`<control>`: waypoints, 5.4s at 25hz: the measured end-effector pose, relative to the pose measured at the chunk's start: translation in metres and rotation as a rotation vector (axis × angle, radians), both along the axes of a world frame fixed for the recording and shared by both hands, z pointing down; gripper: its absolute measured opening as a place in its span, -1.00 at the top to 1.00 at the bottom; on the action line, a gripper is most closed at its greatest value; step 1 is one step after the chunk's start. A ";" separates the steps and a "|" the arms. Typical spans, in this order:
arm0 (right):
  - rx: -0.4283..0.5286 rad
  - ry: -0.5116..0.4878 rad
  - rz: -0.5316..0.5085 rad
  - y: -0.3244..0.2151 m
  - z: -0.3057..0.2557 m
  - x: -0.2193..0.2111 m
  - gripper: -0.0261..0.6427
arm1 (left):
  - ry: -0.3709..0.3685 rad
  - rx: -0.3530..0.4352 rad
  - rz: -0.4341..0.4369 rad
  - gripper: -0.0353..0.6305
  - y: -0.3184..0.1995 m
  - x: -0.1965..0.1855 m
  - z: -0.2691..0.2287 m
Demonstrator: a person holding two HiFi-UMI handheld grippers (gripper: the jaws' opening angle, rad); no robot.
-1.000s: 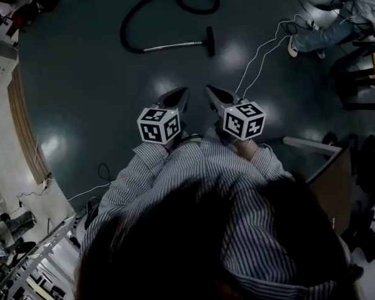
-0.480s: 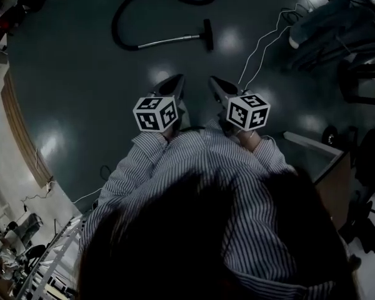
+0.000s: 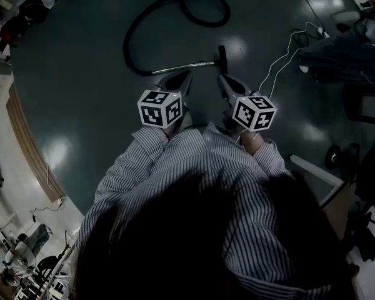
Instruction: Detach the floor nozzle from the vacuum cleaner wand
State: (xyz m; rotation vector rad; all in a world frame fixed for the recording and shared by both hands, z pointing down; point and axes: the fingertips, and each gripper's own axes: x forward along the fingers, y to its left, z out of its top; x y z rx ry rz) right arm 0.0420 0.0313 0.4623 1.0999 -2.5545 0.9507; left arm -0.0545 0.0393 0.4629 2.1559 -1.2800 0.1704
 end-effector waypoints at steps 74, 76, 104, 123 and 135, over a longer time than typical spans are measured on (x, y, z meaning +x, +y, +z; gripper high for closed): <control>-0.206 0.144 0.171 -0.259 0.693 0.032 0.92 | -0.687 -0.302 0.988 0.35 -0.209 -0.021 0.838; -0.196 0.169 0.193 -0.270 0.688 0.042 0.92 | -0.672 -0.320 0.996 0.35 -0.206 -0.016 0.832; 0.147 0.199 0.548 -0.311 0.173 0.123 0.92 | -0.283 -0.174 0.839 0.35 -0.188 0.076 0.266; 0.718 0.066 0.226 -0.260 -0.220 0.021 0.92 | -0.094 0.060 0.638 0.35 -0.160 0.075 -0.020; 0.757 -0.049 0.065 -0.232 -0.258 -0.036 0.92 | -0.036 0.110 0.506 0.35 -0.157 0.046 -0.042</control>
